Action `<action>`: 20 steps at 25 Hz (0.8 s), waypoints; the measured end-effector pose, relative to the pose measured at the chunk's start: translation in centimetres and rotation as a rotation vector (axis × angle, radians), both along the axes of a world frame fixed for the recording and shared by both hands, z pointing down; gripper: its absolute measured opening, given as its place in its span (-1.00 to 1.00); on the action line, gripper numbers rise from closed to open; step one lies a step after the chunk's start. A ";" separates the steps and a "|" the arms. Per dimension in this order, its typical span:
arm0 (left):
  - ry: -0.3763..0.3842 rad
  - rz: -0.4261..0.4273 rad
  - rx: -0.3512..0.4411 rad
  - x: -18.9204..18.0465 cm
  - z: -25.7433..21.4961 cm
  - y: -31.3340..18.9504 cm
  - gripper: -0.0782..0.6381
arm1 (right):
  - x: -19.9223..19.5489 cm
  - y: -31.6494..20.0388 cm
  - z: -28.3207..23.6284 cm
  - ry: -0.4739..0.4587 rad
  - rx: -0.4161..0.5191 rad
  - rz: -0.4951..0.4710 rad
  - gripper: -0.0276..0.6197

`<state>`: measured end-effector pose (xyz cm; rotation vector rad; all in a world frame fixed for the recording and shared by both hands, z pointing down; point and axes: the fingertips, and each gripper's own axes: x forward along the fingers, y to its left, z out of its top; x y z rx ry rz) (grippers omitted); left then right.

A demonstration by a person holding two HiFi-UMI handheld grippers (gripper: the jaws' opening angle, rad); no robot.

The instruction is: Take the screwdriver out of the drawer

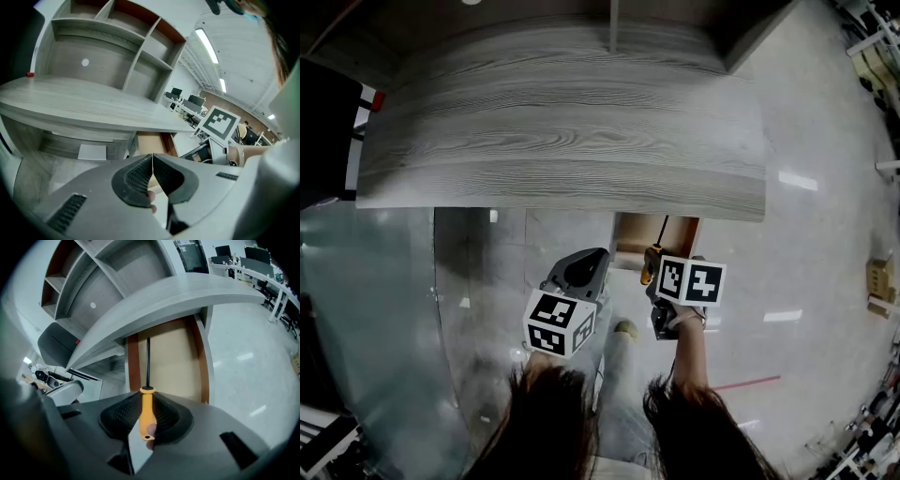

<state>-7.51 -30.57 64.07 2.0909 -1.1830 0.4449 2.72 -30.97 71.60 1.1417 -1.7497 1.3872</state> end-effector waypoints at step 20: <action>-0.027 -0.033 0.043 1.6 -6.1 4.0 -0.73 | 1.8 3.4 -6.5 -0.051 0.087 0.047 -0.65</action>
